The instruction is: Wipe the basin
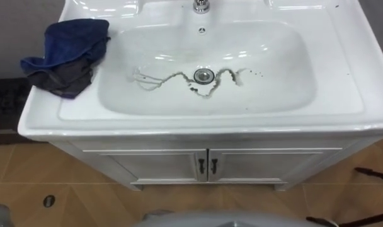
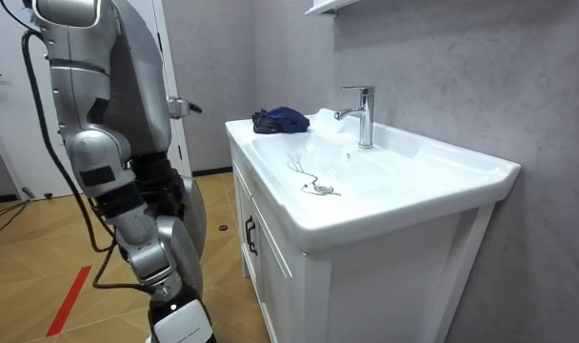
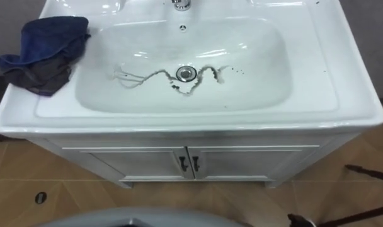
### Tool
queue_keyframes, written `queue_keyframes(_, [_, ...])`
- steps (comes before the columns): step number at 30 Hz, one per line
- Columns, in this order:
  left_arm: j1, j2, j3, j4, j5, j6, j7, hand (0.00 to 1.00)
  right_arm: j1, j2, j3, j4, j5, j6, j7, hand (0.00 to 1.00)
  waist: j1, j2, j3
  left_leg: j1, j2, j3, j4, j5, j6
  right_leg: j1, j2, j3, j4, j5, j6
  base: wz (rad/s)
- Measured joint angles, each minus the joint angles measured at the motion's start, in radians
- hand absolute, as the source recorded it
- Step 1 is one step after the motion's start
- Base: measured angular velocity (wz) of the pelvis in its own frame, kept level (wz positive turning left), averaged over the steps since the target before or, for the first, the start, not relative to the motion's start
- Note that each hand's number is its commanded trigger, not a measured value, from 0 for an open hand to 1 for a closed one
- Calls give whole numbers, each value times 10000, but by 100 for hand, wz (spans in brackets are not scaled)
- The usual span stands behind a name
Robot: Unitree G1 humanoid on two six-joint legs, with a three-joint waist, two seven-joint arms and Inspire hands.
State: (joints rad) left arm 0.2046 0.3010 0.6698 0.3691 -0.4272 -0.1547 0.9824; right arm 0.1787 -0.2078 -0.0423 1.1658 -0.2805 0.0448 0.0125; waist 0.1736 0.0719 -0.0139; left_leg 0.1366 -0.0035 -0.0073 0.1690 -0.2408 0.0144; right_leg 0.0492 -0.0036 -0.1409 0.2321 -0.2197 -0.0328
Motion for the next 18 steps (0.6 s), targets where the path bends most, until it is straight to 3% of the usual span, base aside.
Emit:
queue_keyframes(2, [-181,101,2,-369,441,-124,233,0,88,-18,1,-2,-12,-41,-11,0,-45,49,19,55,-17,-1,0,0,1,10,-18,20,42,-14,15,-3])
queue_keyframes(5, [-573,519,-6,-725,586,-163,474,0,112,-17,2,46,-6,-32,46,0,-74,111,32,65,-34,1,0,0,1,9,-26,32,56,-20,26,-2])
queue_keyframes(10, [-798,984,40,-2179,2198,-289,732,0,396,-19,3,132,-42,-105,131,0,-192,159,50,138,-64,-41,-6,0,2,24,35,171,62,-3,56,-7])
queue_keyframes(18, [-788,1033,-86,-4340,4292,-374,224,0,553,-3,12,242,48,-140,354,0,-621,177,129,207,-54,68,-13,1,3,25,66,349,42,18,63,-7])
